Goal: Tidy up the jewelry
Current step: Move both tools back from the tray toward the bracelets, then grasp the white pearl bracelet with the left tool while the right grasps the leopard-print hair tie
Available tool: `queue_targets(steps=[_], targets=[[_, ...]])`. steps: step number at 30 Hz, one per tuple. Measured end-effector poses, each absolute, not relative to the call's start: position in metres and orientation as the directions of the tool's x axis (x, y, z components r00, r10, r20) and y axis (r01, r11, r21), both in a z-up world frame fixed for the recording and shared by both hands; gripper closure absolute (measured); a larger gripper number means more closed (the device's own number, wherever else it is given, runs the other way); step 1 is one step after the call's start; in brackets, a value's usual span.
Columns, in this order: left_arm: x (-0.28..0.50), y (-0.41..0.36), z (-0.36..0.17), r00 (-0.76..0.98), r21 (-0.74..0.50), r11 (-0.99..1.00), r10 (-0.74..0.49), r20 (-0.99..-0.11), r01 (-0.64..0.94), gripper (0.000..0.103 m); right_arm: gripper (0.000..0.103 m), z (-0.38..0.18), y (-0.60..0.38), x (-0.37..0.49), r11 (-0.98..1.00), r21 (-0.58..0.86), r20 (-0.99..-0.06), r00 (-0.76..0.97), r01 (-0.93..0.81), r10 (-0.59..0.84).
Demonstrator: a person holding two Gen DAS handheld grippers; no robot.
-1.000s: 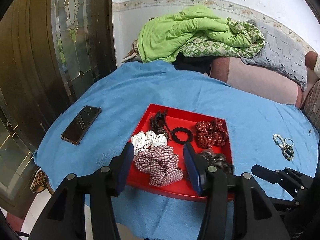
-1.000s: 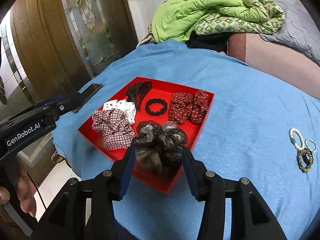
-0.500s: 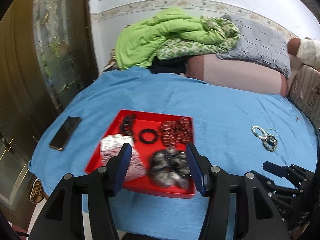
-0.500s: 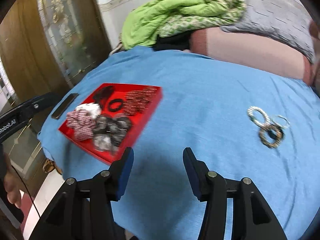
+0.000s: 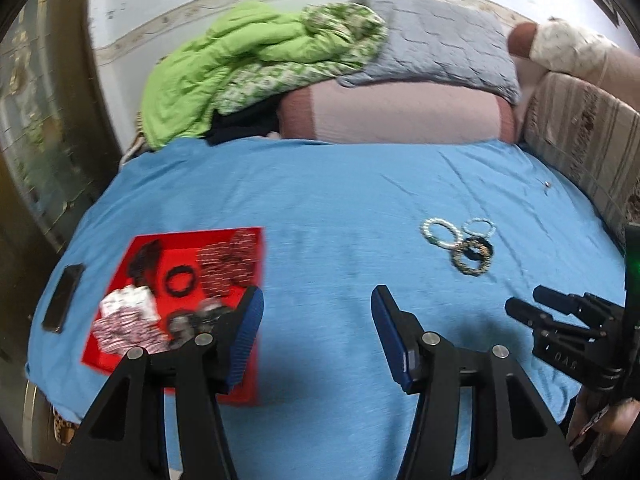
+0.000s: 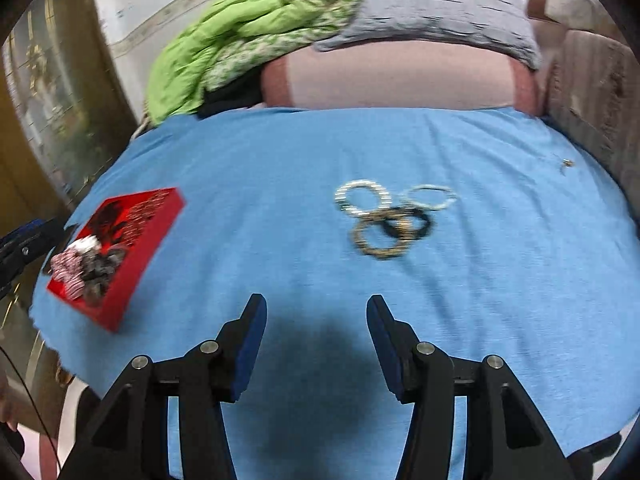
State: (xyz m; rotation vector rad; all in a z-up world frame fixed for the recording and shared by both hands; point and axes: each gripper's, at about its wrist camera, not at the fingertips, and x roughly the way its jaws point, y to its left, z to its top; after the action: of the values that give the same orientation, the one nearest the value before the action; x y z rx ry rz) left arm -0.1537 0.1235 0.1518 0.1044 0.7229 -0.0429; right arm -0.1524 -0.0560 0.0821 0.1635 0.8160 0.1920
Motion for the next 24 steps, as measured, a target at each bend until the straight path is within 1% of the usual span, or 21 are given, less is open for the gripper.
queue_targets(steps=[4,6,11,14,19,24], targets=[[-0.131,0.097,0.144,0.73,0.068,0.99,-0.047,-0.681,0.127,0.048,0.047,0.074,-0.093,-0.145,0.969,0.242,-0.711,0.673,-0.041,0.206],[-0.111,0.084,0.138,0.71,0.041,0.987,-0.081,-0.699,0.153,0.048,0.047,0.07,-0.109,-0.139,0.966,0.259,-0.712,0.673,-0.012,0.199],[-0.062,0.057,0.12,0.677,0.023,0.98,-0.118,-0.726,0.195,0.048,0.047,0.061,-0.131,-0.121,0.956,0.292,-0.711,0.675,0.027,0.198],[-0.028,0.042,0.105,0.647,-0.004,0.978,-0.142,-0.749,0.209,0.048,0.047,0.054,-0.138,-0.105,0.954,0.296,-0.718,0.668,0.042,0.193],[0.028,0.023,0.071,0.567,-0.085,0.975,-0.191,-0.801,0.207,0.048,0.047,0.042,-0.139,-0.082,0.948,0.315,-0.726,0.653,0.037,0.216],[0.063,0.005,0.049,0.526,-0.121,0.967,-0.226,-0.82,0.225,0.048,0.047,0.03,-0.132,-0.064,0.945,0.328,-0.735,0.634,0.02,0.242]])
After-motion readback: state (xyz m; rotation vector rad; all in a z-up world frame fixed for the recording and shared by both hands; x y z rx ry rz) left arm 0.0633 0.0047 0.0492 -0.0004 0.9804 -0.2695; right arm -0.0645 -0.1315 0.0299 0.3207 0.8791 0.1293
